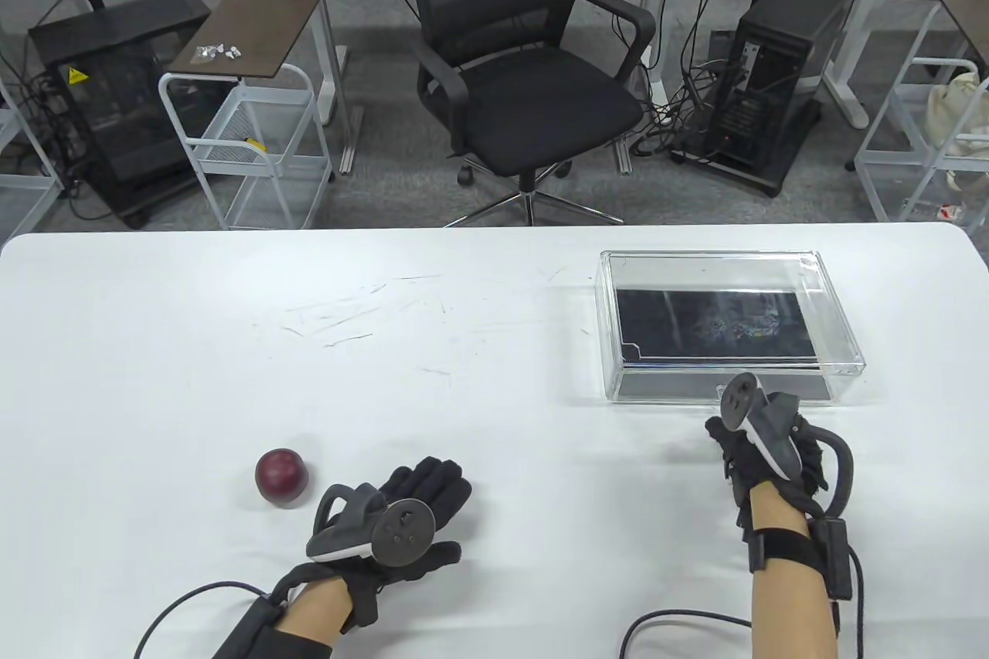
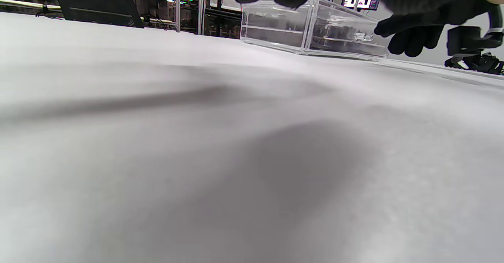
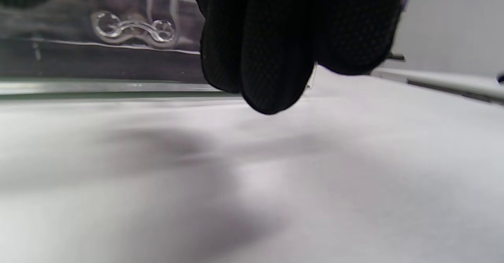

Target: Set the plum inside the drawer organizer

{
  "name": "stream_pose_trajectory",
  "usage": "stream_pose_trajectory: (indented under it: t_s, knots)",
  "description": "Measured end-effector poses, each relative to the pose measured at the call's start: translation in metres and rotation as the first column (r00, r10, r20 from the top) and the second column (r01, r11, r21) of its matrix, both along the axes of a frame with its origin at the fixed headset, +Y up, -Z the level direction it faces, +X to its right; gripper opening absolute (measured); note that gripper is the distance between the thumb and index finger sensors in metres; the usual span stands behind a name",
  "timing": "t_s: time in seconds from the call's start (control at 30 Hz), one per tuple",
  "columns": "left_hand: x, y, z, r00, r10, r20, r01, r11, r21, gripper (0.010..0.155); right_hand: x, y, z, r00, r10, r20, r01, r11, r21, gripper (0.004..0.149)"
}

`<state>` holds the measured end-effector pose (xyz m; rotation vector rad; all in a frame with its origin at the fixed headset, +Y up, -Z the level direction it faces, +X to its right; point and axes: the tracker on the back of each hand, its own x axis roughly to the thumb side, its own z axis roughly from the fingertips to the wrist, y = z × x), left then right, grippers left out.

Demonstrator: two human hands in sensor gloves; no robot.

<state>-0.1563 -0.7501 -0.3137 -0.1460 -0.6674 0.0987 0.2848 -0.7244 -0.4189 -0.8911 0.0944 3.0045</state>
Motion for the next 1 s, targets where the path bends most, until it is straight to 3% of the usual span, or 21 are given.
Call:
stream_pose_trajectory:
  t_s: [0.23, 0.43, 0.7, 1.0]
  knots:
    - [0.000, 0.001, 0.000, 1.000, 0.001, -0.006, -0.001, 1.000, -0.007, 0.077, -0.003, -0.005, -0.031, 0.989, -0.130, 0.075, 0.134, 0.989, -0.056, 0.087]
    - [-0.001, 0.001, -0.001, 1.000, 0.000, -0.015, 0.000, 1.000, -0.011, 0.077, -0.004, -0.009, -0.039, 0.991, -0.071, 0.118, 0.075, 0.997, -0.032, 0.083]
    - [-0.002, 0.001, -0.002, 1.000, 0.005, -0.019, -0.005, 1.000, -0.012, 0.076, -0.004, -0.011, -0.037, 0.998, 0.016, 0.055, -0.017, 1.000, 0.017, 0.079]
    - [-0.004, 0.001, -0.003, 1.000, 0.005, -0.021, -0.005, 1.000, -0.022, 0.076, -0.009, -0.002, -0.009, 0.999, 0.032, 0.017, -0.028, 0.986, -0.162, 0.079]
